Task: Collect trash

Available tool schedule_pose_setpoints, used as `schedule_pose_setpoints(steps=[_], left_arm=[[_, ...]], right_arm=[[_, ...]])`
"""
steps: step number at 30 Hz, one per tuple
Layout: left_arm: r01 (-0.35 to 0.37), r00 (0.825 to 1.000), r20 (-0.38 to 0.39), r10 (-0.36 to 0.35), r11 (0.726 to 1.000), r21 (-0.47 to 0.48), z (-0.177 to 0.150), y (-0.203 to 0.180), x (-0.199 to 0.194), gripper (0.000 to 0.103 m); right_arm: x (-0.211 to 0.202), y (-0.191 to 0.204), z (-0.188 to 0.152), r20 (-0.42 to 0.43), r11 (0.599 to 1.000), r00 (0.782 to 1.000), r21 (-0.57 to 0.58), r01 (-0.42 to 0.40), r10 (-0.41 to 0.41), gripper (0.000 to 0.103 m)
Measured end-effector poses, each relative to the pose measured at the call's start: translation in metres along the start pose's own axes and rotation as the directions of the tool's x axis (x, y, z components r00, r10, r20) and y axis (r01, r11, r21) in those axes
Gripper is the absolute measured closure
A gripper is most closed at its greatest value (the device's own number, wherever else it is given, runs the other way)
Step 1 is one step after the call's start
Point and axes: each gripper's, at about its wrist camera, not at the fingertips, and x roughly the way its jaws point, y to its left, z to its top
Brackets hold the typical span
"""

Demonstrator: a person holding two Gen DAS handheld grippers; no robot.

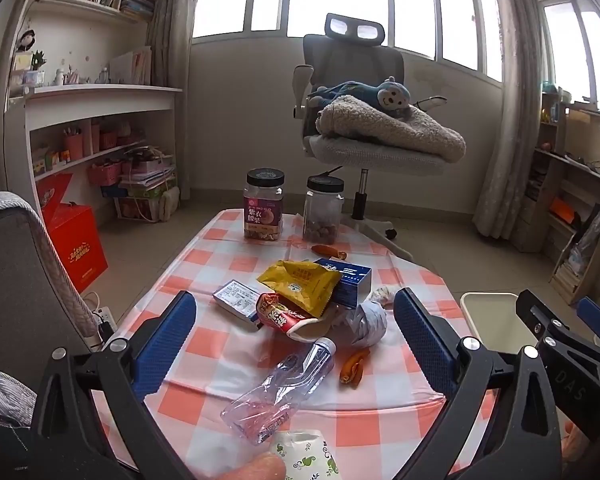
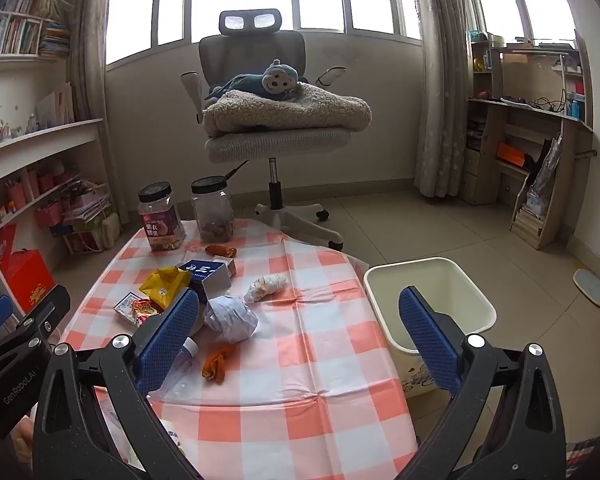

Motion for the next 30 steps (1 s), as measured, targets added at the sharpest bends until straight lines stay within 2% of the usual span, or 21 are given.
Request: schedule_pose_setpoints(steps=[18, 20, 24, 26, 30], left_arm=[[0.005, 1.000, 0.009, -0.005, 1.000, -0.010, -0.003, 0.002, -0.003, 0.007], [0.006, 1.000, 0.011, -0.006, 1.000, -0.011, -0.003, 0.002, -0.003, 0.007], [0.008, 1.000, 0.014, -0.008, 1.000, -0.009, -0.003, 0.000, -0.003, 0.007], [0.007, 1.000, 0.013, -0.007, 1.000, -0.008, -0.003, 0.001, -0.004, 0.007], [0.007, 1.000, 0.012, -0.007, 1.000, -0.010, -0.003, 0.001, -0.003, 0.007]], right_arm=[[-0.007, 0.005, -0.001, 0.046, 1.000, 0.999, -0.015, 0.006, -0.005, 0.007], [-0.010, 0.006, -0.002, 0.078, 1.000, 0.997, -0.024, 0.008, -0.006, 0.007], [-0.011, 0.006, -0.002, 0.076, 1.000, 0.997, -0.025, 0.010, -0.008, 0.007], [-0.006, 0.004, -0.002, 0.033, 1.000, 0.999, -0.009, 0.004, -0.003, 0.007], [-0.007, 0.005, -0.002, 0.046, 1.000, 0.999, -0.018, 0.005, -0.004, 0.007]])
